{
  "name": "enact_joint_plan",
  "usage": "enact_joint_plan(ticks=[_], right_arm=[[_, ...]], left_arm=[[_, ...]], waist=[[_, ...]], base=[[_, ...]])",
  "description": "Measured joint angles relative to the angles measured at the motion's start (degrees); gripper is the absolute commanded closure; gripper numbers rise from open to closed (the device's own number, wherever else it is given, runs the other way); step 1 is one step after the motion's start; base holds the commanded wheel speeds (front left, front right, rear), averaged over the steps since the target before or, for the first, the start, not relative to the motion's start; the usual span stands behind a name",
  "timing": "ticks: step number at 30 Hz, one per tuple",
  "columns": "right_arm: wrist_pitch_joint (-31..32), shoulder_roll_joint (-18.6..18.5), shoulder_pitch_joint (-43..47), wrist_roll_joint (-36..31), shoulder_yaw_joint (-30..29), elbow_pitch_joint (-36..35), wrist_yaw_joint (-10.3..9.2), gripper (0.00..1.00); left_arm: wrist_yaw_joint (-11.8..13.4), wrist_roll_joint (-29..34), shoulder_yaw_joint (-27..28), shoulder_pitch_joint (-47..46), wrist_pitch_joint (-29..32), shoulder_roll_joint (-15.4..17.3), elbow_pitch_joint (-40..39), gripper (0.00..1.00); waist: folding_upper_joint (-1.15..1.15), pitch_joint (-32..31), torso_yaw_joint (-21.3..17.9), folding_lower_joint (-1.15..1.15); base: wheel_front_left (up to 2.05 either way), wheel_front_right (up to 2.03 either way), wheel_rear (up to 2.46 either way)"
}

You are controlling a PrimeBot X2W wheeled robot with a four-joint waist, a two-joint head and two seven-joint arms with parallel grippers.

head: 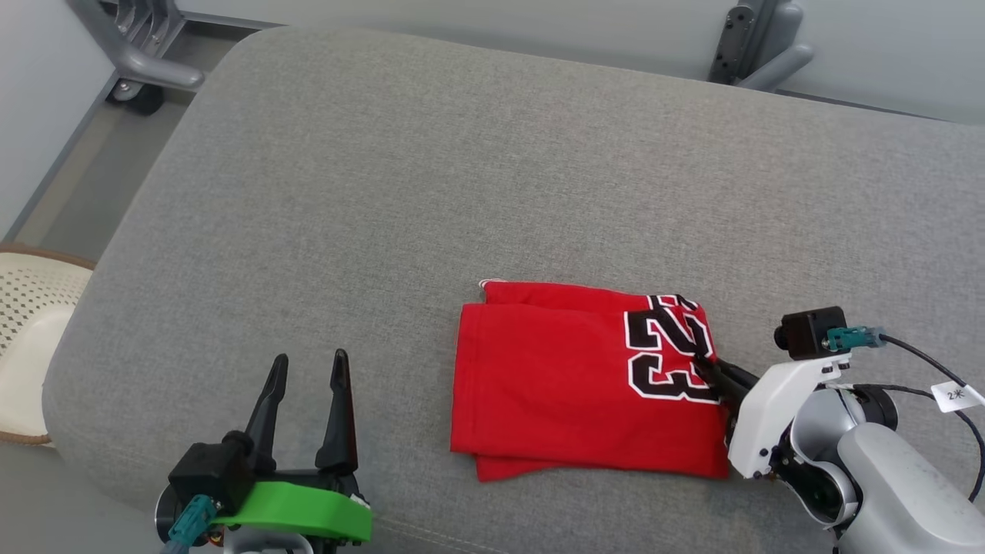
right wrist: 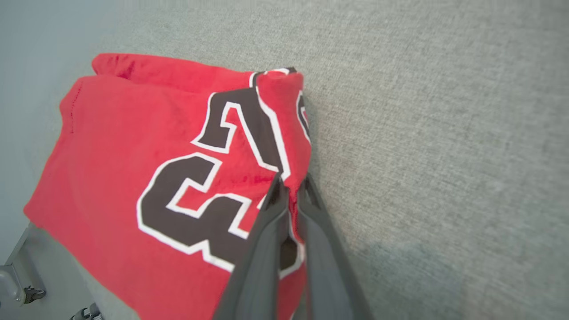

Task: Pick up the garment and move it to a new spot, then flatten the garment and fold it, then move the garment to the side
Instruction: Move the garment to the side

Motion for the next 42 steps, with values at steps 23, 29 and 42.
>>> enact_joint_plan(ticks=[23,29,42], right_arm=[[-2.3,-4.0,-1.1,-3.1,-11.7,-4.8,0.01,1.00],[-3.2,-3.0,-1.8,-4.5,-14.0,-5.4,0.01,1.00],[-2.8,-1.3,-8.4,-7.5,-14.8,-5.1,0.01,1.00]], left_arm=[[-2.3,4.1,-1.6,-2.6,0.0,0.0,0.5,0.00],[-2.8,6.3,-1.1,-5.7,0.0,0.2,0.8,0.00],[-3.8,7.5,-0.6,-7.6,0.0,0.2,2.3,0.00]], waist=[[0.00,1.1,-17.6,0.00],[0.00,2.9,-23.9,0.00],[0.00,6.4,-29.8,0.00]], base=[[0.00,0.00,0.00],[0.00,0.00,0.00],[0.00,0.00,0.00]])
